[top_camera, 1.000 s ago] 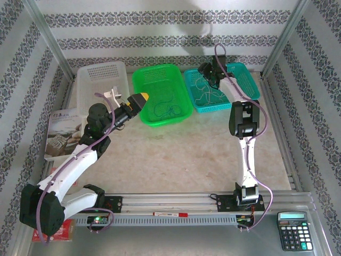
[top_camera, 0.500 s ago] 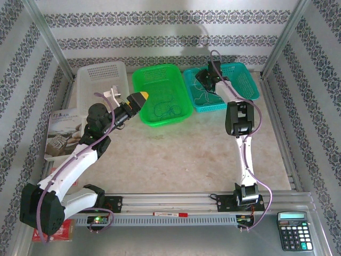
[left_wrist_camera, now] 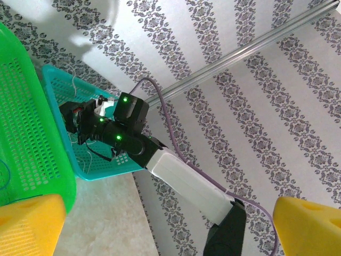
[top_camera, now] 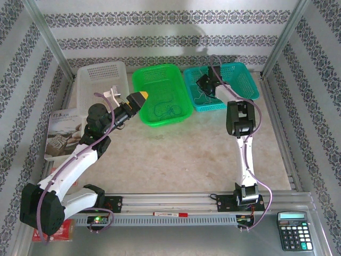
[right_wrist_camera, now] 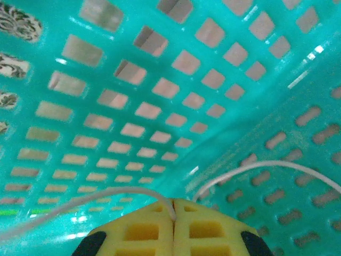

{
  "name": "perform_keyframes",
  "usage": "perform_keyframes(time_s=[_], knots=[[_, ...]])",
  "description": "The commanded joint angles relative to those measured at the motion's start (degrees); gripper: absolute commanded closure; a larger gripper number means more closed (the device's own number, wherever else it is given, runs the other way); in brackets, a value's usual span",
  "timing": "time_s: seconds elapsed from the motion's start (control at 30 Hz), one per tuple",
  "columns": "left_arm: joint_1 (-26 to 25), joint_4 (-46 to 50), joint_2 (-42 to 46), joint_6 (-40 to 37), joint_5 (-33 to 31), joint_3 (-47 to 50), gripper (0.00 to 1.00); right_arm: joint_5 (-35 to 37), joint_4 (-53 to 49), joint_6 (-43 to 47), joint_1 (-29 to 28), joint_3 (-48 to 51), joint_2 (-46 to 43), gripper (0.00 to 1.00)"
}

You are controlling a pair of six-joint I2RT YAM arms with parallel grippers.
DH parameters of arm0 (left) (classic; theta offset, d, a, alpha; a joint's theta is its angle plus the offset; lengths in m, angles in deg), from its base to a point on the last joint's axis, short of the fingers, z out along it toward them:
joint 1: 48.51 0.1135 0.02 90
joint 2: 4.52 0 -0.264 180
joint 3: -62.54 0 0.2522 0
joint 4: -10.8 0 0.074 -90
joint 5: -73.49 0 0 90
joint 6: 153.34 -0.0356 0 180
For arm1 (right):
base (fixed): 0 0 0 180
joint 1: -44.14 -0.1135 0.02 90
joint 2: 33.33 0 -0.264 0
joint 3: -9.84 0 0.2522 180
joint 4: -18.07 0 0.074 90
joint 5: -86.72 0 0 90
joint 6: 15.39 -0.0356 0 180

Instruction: Untangle the cables

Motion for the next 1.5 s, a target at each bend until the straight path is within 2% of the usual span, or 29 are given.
perform_keyframes(time_s=[0.0, 0.3, 0.83, 1.23, 1.27, 1.33, 1.43, 1.47], knots=[[1.0, -4.4, 0.1, 0.6, 0.1, 0.6, 0.0, -1.0, 8.5, 0.4, 0.8, 3.8, -11.0, 1.0], [0.9, -3.9, 0.8, 0.2, 0.0, 1.3, 0.0, 1.0, 16.6, 2.9, 2.4, 15.6, -25.4, 1.0], [0.9, -3.1, 1.4, -0.2, -0.3, 1.5, 0.0, 0.3, 26.8, 1.2, 5.4, 34.1, -36.2, 1.0], [0.9, -2.7, 1.5, -0.3, -0.5, 1.5, 0.0, -0.3, 27.8, -2.8, 6.7, 36.1, -32.2, 1.0], [1.0, -2.6, 1.7, -0.3, -0.6, 1.5, 0.0, -0.3, 27.3, -2.6, 6.8, 35.8, -31.7, 0.9], [1.0, -2.2, 2.0, -0.6, -0.6, 1.6, 0.0, -0.6, 25.1, -1.2, 6.8, 34.6, -30.9, 0.55], [1.0, -1.6, 2.3, -1.0, -0.5, 1.8, 0.0, -0.5, 22.6, 0.2, 7.0, 34.9, -31.9, 0.33], [1.0, -1.5, 2.4, -1.0, -0.5, 1.8, 0.0, -0.4, 21.8, 0.6, 7.0, 35.1, -32.6, 0.3]])
